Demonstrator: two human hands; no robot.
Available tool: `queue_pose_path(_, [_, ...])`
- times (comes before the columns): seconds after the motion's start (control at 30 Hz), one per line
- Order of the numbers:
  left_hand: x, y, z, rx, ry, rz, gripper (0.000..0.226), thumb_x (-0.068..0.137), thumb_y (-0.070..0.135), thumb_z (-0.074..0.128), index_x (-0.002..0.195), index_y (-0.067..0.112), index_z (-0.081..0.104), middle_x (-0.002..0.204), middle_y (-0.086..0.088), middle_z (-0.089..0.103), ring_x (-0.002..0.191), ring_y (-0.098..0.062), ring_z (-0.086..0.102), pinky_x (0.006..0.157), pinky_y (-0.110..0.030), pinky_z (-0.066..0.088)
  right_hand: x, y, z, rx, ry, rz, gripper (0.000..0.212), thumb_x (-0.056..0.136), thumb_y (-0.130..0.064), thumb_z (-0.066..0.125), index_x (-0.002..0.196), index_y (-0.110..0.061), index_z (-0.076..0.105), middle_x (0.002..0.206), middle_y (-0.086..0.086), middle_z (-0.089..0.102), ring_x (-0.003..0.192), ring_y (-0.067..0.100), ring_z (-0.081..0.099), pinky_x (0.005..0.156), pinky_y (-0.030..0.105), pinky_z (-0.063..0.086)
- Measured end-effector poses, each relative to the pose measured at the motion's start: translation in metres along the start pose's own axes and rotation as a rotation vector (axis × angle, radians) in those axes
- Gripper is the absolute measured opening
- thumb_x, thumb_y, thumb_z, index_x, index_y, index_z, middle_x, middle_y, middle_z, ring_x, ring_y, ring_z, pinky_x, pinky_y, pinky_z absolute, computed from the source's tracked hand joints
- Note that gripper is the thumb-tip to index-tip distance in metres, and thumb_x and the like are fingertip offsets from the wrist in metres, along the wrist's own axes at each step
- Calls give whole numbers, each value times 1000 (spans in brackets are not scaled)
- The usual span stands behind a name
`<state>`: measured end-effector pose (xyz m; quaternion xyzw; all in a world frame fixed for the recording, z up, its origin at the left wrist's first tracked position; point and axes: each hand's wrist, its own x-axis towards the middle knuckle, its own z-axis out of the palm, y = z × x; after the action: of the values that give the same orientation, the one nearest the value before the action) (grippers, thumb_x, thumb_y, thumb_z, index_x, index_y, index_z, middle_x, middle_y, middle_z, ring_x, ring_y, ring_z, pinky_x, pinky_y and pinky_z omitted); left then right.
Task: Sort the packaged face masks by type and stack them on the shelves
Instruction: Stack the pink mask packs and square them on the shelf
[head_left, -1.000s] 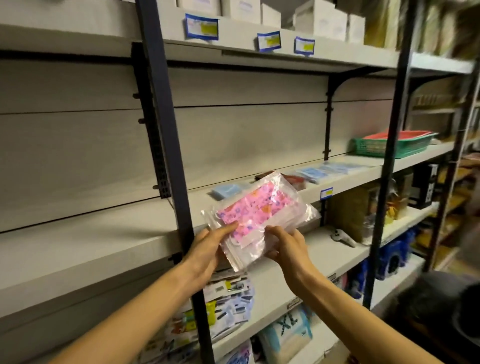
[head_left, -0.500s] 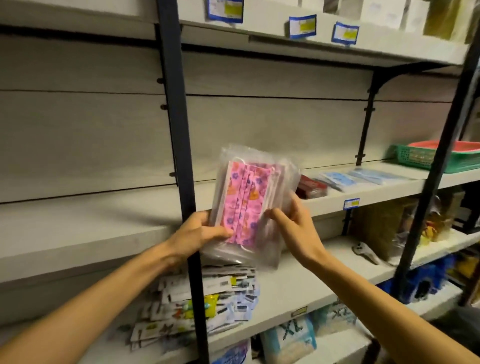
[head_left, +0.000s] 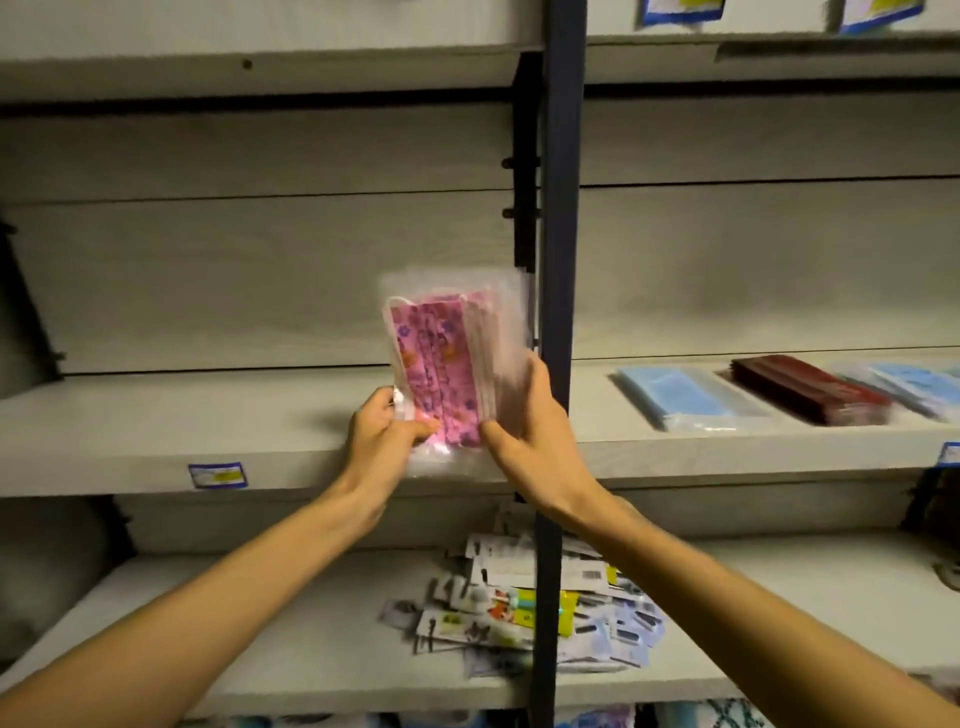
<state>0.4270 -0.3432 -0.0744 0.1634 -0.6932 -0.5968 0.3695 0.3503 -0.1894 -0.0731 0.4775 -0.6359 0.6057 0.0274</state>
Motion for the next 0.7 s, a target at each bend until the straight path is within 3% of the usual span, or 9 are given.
queue_pose_path(0.1, [34,-6,-14,108,-14,-191,17,84,-9,62,91,7,64,87,-11,70,76,-19,59,56,-15,46,35,14,19,-113,-19,190,76,84,-22,77,144,-12,32,124,-5,62,104,6,66,82,20,57])
queue_pose_path(0.17, [61,-8,-20,167,-104,-292,12,86,-4,65,88,7,66,96,-15,71,81,-21,60,66,-22,46,67,23,24,-180,-37,379,37,84,-7,72,116,-6,54,108,8,68,91,20,68,80,37,61])
queue_pose_path(0.23, [85,-6,-25,335,-188,-288,8,88,4,68,86,11,69,87,-8,69,71,-13,58,61,-20,43,93,28,27,-200,-87,550,8,86,-2,63,84,-9,59,86,10,64,72,19,62,65,33,55])
queue_pose_path(0.3, [103,-4,-27,503,-266,-261,9,89,9,68,81,14,68,69,3,64,53,-4,54,47,-16,38,110,36,30,-254,-102,673,11,88,-6,61,80,-8,54,81,13,56,72,22,55,63,34,45])
queue_pose_path(0.37, [114,-3,-30,626,-339,-222,24,91,9,66,69,16,58,47,11,56,35,2,47,34,-13,30,118,46,34,-288,-129,713,11,90,-13,61,91,-7,52,94,15,55,87,28,57,72,37,47])
queue_pose_path(0.43, [120,-3,-35,741,-384,-167,30,92,16,67,67,18,52,51,9,53,44,-3,48,31,-12,27,121,51,35,-272,-156,740,26,91,-19,62,111,-5,52,111,14,53,106,31,57,83,40,51])
queue_pose_path(0.5, [123,-3,-43,736,-429,-141,33,96,22,66,67,20,51,51,9,55,44,-5,50,32,-10,29,121,54,34,-242,-203,721,34,92,-26,63,119,-7,56,124,11,54,111,28,55,91,38,52])
queue_pose_path(0.6, [125,-5,-60,722,-537,-125,32,91,29,74,70,26,51,46,15,56,39,2,54,32,-8,32,120,55,28,-361,-322,694,26,88,-38,71,100,-18,59,108,2,59,94,17,56,78,28,52])
queue_pose_path(0.7, [123,-10,-71,741,-693,-118,28,79,20,86,80,26,59,59,18,67,59,3,64,48,-9,45,119,53,28,-592,-448,704,40,77,-46,82,91,-19,56,101,4,61,91,18,59,73,27,52])
